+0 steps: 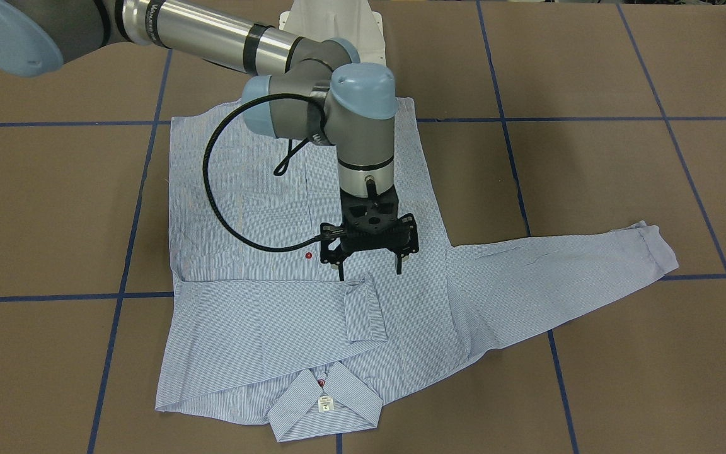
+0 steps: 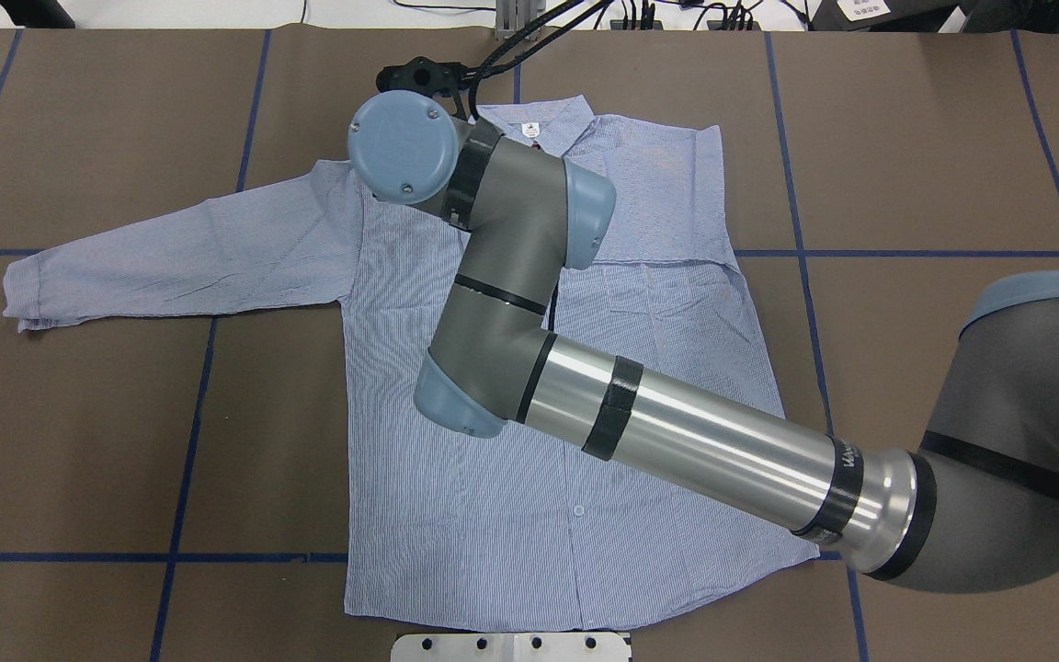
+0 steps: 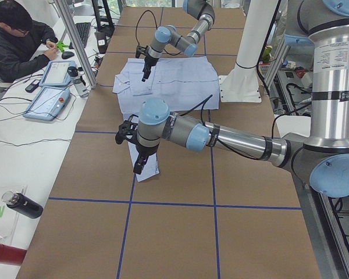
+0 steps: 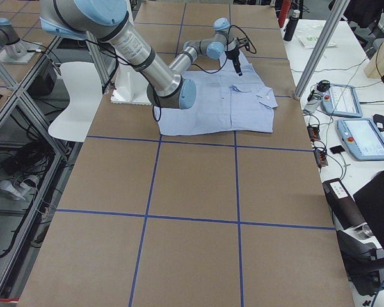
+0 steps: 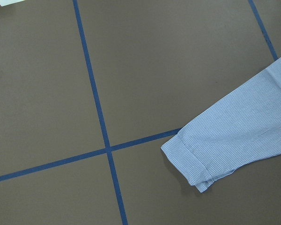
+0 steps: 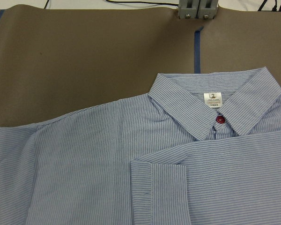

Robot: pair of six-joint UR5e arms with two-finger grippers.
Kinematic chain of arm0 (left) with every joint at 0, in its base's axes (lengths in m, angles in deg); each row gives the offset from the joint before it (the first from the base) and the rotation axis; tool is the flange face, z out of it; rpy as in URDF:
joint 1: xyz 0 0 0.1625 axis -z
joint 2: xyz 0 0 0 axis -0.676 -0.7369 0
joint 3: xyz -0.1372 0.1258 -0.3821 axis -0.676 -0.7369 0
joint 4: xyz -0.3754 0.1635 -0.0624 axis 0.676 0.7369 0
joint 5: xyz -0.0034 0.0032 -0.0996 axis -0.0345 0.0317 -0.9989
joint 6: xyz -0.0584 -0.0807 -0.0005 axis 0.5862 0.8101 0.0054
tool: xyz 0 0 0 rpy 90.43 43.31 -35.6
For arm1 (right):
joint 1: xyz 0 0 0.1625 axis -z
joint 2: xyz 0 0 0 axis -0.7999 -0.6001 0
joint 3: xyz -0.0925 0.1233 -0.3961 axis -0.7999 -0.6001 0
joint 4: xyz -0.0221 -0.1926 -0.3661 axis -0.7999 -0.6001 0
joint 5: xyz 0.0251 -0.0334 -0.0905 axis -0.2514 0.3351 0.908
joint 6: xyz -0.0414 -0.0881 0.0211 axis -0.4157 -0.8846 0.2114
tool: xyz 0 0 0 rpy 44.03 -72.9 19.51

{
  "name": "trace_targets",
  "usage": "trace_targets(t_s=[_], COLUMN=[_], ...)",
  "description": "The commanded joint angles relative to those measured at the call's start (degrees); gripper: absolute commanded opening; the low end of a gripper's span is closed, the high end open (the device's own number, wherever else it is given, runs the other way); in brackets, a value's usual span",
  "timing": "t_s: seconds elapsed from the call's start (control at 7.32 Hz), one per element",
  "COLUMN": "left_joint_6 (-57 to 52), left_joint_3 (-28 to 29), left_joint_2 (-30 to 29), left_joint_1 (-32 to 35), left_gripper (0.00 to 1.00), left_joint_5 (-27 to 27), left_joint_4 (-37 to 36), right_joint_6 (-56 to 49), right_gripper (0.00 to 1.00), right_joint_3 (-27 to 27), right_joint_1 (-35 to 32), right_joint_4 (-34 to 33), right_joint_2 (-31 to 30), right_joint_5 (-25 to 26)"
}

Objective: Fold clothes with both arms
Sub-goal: 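Lift the sleeve with the right gripper and carry it across toward the collar, then lay the sleeve across the shirt front below the collar and release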

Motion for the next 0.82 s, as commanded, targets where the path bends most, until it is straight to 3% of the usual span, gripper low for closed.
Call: trace_targets(t_s=[0.0, 0.14, 0.41, 0.55, 0.68], left_joint_6=[0.0, 0.0, 0.0, 0.0, 0.0], left_joint_3=[-0.1, 0.0, -0.1, -0.1, -0.2], left_joint_2=[-0.1, -0.1, 0.0, 0.0, 0.0], left_joint_1=[0.0, 0.0, 0.0, 0.0, 0.0], left_gripper=[1.00, 1.00, 1.00, 1.00, 1.00], left_joint_5=[0.0, 0.0, 0.0, 0.0, 0.0], left_joint_4=[0.1, 0.1, 0.1, 0.1, 0.1], right_joint_6=[8.1, 10.6, 16.8, 19.6, 19.6], right_gripper=[0.99, 0.98, 0.96, 0.96, 0.95], right_joint_3=[-0.9, -2.4, -3.8, -6.6, -7.4], right_joint_1=[-0.4, -0.2, 1.2, 2.8, 3.1], right_joint_4=[15.0, 19.0, 20.7, 23.7, 24.0], right_joint_2=[-6.4, -7.5, -7.2, -7.1, -7.0], right_joint_5=[-1.9, -1.6, 0.0, 3.9, 4.2])
